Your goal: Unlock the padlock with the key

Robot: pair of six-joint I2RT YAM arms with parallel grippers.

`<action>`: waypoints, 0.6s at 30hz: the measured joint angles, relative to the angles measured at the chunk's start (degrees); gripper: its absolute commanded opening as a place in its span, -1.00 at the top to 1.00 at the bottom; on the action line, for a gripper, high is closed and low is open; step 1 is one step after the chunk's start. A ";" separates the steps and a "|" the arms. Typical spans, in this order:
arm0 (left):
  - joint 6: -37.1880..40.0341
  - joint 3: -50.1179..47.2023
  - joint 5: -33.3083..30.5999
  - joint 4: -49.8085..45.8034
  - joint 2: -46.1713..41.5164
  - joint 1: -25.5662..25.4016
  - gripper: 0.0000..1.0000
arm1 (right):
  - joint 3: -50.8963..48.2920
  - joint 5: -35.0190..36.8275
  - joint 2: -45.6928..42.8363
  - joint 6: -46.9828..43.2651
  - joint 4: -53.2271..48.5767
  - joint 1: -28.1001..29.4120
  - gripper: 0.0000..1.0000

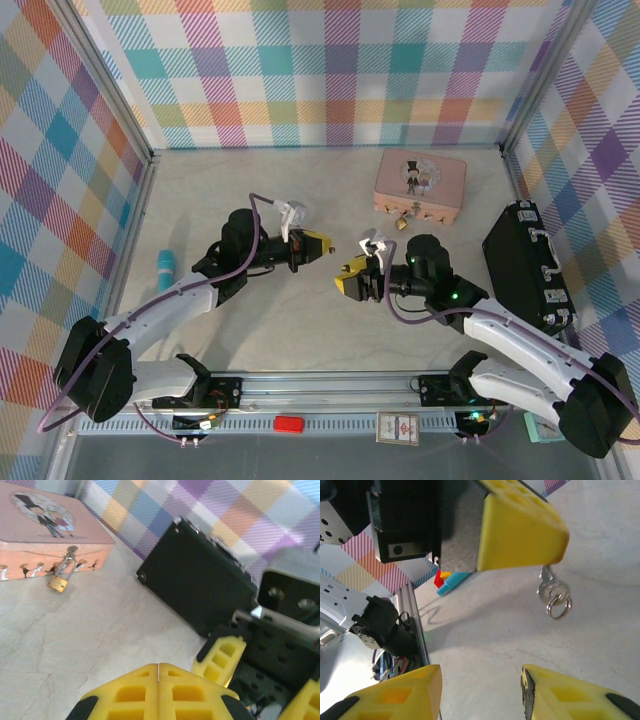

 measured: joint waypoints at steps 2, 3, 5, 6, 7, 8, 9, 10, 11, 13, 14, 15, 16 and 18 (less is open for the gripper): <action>-2.62 -0.35 -1.22 1.64 -0.09 0.00 1.00 | -0.90 0.59 -0.07 0.90 2.34 -0.26 -0.02; -3.65 -0.48 -1.81 2.23 -0.17 0.00 1.00 | -1.42 0.52 -0.07 1.64 3.82 -0.74 -0.02; -5.14 -0.59 -2.40 2.73 -0.61 -0.13 1.00 | -2.36 0.00 -0.04 3.21 6.69 -2.34 -0.04; -5.66 -0.70 -2.49 3.06 -0.98 -0.31 1.00 | -2.89 -0.59 0.02 4.42 8.50 -3.76 -0.04; -6.01 -0.76 -2.54 3.23 -1.36 -0.37 1.00 | -3.32 -1.18 0.13 5.44 10.12 -4.98 -0.04; -6.32 -0.79 -2.60 3.43 -1.70 -0.42 1.00 | -3.72 -2.16 0.46 6.86 12.24 -6.49 -0.05; -6.47 -0.79 -2.80 3.54 -2.10 -0.57 1.00 | -3.93 -3.10 0.96 8.35 14.38 -7.72 -0.05; -6.51 -0.79 -2.91 3.56 -2.40 -0.70 1.00 | -4.00 -3.91 1.51 9.66 16.22 -8.61 -0.04; -6.51 -0.79 -2.91 3.56 -2.67 -0.83 1.00 | -4.00 -4.85 2.23 11.32 18.23 -9.60 -0.03; -6.51 -0.79 -3.08 3.69 -2.93 -1.27 1.00 | -3.93 -6.95 3.74 14.49 22.34 -10.58 -0.04; -6.51 -0.79 -3.17 3.85 -2.97 -1.60 1.00 | -3.72 -7.93 4.55 16.00 23.89 -10.75 -0.04; -6.51 -0.79 -3.41 3.98 -3.02 -2.01 1.00 | -3.30 -8.81 5.40 17.38 25.18 -10.78 -0.03; -6.49 -0.85 -3.52 4.15 -3.08 -2.36 1.00 | -2.89 -9.46 6.16 18.49 26.29 -10.78 -0.03; -6.69 -1.20 -3.74 5.31 -3.28 -3.15 1.00 | -2.01 -10.67 7.65 20.31 28.44 -10.78 -0.01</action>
